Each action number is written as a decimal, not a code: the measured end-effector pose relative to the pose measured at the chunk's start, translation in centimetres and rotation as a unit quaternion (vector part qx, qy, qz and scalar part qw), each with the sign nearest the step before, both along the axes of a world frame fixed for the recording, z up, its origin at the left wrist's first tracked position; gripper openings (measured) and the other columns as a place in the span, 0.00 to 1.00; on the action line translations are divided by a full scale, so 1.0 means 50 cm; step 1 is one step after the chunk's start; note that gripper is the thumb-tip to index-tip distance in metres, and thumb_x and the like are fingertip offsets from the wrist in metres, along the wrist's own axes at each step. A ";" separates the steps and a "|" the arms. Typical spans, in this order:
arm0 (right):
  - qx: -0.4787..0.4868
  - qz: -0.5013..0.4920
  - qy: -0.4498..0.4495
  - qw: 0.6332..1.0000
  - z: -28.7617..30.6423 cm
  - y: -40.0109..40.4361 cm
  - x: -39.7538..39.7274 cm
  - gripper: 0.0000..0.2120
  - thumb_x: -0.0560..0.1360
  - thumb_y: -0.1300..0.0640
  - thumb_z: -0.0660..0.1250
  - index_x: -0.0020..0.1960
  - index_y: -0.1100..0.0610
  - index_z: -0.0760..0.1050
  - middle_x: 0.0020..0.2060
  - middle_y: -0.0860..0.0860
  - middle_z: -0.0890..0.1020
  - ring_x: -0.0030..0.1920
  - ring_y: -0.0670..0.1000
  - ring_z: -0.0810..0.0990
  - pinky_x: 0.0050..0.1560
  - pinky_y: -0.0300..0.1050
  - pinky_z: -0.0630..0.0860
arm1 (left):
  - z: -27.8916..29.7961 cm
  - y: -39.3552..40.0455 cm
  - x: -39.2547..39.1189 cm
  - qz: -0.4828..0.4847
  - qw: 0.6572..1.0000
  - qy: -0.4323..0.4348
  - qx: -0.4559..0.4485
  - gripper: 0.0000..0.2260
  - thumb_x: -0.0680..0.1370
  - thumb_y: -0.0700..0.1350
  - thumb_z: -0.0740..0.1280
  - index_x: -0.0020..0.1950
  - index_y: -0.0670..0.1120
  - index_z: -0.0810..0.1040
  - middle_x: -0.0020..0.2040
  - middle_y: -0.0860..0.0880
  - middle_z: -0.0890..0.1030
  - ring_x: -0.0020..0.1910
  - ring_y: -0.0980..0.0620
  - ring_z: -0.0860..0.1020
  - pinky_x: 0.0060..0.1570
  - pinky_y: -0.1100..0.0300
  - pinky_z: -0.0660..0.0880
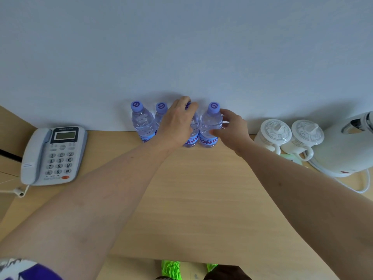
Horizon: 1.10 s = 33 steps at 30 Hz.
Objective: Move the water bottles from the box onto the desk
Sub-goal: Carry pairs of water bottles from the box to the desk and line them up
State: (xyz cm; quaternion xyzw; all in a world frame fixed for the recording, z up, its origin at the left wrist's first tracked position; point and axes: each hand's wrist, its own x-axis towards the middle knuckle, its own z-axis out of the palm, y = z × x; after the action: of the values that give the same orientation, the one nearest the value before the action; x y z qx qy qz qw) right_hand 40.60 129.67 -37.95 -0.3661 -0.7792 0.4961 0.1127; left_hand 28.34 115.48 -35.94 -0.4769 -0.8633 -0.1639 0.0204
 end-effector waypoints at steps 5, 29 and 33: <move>0.029 0.006 -0.034 0.999 0.009 -0.009 0.006 0.38 0.69 0.57 0.77 0.76 0.51 0.67 0.62 0.47 0.77 0.63 0.52 0.78 0.56 0.46 0.76 | -0.003 -0.009 0.003 -0.004 1.000 0.004 -0.001 0.30 0.71 0.32 0.74 0.71 0.43 0.71 0.74 0.42 0.66 0.67 0.42 0.70 0.55 0.47 0.77; 0.232 -0.299 -0.229 0.897 0.245 -0.186 0.709 0.42 0.72 0.39 0.73 0.80 0.46 0.57 0.77 0.51 0.65 0.76 0.57 0.61 0.72 0.53 0.64 | 0.214 0.107 0.582 -0.351 0.935 0.003 0.042 0.31 0.77 0.58 0.68 0.77 0.48 0.66 0.77 0.43 0.65 0.76 0.43 0.61 0.73 0.49 0.61; 0.240 -0.371 -0.260 0.858 0.263 -0.248 0.958 0.42 0.71 0.38 0.73 0.79 0.47 0.58 0.76 0.52 0.66 0.75 0.58 0.62 0.72 0.53 0.65 | 0.233 0.111 0.861 -0.444 0.895 0.000 0.047 0.30 0.77 0.58 0.68 0.77 0.49 0.66 0.77 0.44 0.66 0.77 0.44 0.60 0.73 0.49 0.61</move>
State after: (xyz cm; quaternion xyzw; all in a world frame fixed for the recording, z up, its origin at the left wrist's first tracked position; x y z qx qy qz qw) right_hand 88.51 117.25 -24.79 -0.7053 -0.6816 0.1017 0.1660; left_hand 71.37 121.04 -24.28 -0.8091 -0.5529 -0.1965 -0.0322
